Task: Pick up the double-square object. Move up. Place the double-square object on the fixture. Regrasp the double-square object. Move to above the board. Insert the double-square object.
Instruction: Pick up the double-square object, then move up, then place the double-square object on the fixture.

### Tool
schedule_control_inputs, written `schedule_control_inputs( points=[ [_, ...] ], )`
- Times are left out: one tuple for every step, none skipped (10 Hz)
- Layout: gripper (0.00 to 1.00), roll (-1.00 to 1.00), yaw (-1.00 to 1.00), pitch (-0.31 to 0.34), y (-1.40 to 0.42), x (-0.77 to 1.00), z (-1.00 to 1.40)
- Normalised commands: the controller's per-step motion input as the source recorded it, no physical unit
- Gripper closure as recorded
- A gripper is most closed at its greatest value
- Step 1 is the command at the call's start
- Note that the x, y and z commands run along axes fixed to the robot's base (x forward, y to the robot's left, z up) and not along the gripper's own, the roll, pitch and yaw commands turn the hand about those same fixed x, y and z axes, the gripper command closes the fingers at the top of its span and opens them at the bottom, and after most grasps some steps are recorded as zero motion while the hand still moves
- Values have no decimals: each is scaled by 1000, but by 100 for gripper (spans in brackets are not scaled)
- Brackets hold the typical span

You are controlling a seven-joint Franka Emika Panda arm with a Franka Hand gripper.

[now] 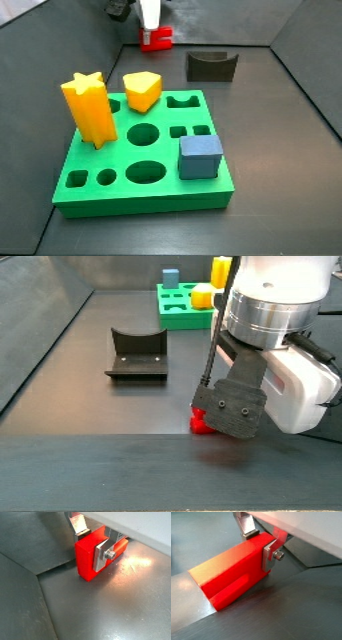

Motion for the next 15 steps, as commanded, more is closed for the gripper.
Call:
schedule_control_inputs(
  points=[
    [100, 0, 0, 0, 0, 0, 0],
    [100, 0, 0, 0, 0, 0, 0],
    [100, 0, 0, 0, 0, 0, 0],
    [100, 0, 0, 0, 0, 0, 0],
    [100, 0, 0, 0, 0, 0, 833],
    [100, -1, -8, 1, -2, -2, 825],
    [100, -3, -7, -2, -1, -3, 788],
    [100, -13, -1, 0, 6, -9, 647],
    [100, -30, -6, 15, -13, -13, 504],
    [100, -47, -5, 20, -18, -17, 299],
    [100, -55, -3, 19, -15, -15, 190],
    [100, 0, 0, 0, 0, 0, 1000],
    [100, -3, 0, 5, 0, 0, 1000],
    [100, -22, -1, 22, -9, -15, 1000],
    [100, -28, 1, 19, -8, -16, 1000]
  ],
)
